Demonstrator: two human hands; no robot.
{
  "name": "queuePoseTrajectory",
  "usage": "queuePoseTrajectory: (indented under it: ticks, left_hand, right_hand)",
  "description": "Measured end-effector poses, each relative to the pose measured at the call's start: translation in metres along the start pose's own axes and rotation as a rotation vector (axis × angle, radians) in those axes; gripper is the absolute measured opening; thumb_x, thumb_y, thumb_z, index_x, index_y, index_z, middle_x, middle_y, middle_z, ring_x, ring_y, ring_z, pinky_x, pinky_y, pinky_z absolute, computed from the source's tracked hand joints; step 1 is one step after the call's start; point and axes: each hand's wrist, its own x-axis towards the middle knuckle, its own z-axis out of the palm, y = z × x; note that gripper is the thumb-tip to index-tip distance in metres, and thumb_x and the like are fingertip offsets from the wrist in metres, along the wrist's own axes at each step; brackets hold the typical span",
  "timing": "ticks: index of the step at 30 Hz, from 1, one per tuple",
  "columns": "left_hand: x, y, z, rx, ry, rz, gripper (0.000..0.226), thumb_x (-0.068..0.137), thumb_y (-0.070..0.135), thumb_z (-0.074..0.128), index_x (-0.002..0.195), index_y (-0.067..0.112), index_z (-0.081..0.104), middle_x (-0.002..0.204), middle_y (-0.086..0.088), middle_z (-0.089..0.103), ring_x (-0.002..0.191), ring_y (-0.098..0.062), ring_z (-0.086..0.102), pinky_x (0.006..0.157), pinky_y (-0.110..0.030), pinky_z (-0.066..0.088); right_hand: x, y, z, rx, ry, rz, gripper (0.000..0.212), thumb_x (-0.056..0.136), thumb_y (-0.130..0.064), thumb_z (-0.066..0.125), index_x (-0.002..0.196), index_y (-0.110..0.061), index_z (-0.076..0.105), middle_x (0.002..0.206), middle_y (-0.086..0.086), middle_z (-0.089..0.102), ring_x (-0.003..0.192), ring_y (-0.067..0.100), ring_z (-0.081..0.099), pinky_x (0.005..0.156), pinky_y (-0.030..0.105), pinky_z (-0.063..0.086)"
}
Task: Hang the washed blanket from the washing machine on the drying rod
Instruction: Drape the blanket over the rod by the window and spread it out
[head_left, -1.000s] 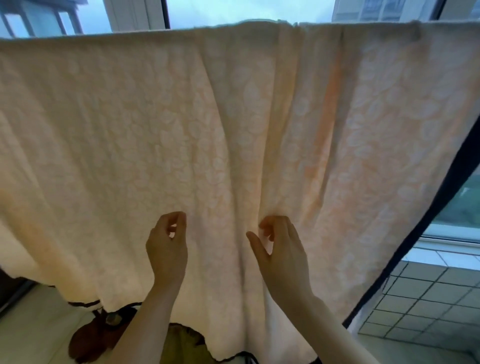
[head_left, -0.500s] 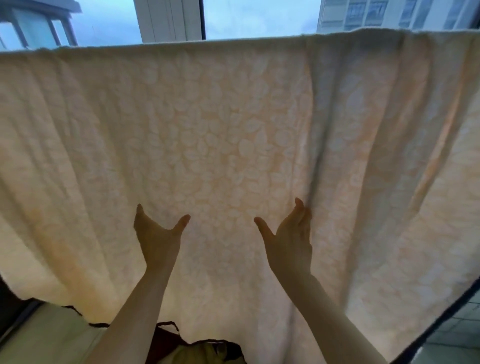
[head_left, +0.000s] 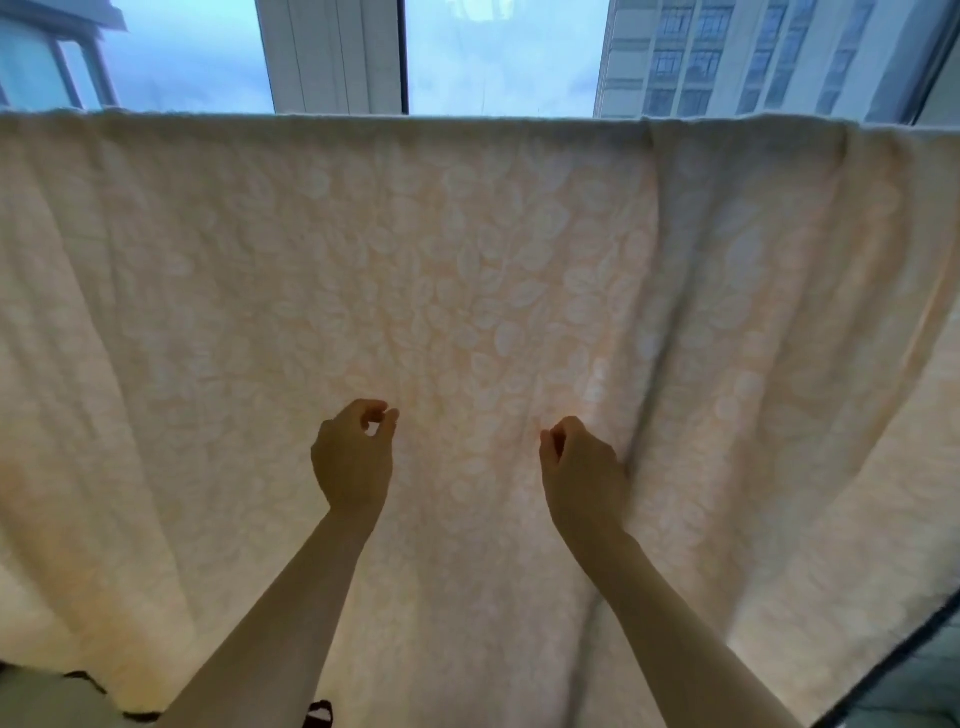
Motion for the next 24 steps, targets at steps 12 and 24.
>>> queuePoseTrajectory:
  ticks: [12, 24]
  left_hand:
    - [0.036, 0.135, -0.029, -0.100, 0.038, 0.483, 0.062, 0.082, 0.066, 0.054, 0.128, 0.025, 0.054, 0.131, 0.003, 0.056, 0.115, -0.017, 0.054, 0.097, -0.036, 0.048]
    - [0.133, 0.213, -0.065, 0.089, -0.041, 0.978, 0.046, 0.091, 0.058, 0.042, 0.094, 0.022, 0.069, 0.089, 0.009, 0.071, 0.081, -0.010, 0.065, 0.091, -0.029, 0.042]
  right_hand:
    - [0.021, -0.063, -0.033, -0.149, 0.159, -0.106, 0.083, 0.073, -0.085, 0.005, 0.094, -0.020, 0.051, 0.073, -0.009, 0.054, 0.053, 0.004, 0.050, 0.049, 0.014, 0.037]
    - [0.079, -0.090, -0.061, -0.206, 0.177, -0.146, 0.020, 0.102, -0.030, 0.041, 0.097, -0.016, 0.055, 0.059, -0.008, 0.040, 0.050, 0.003, 0.045, 0.048, 0.016, 0.036]
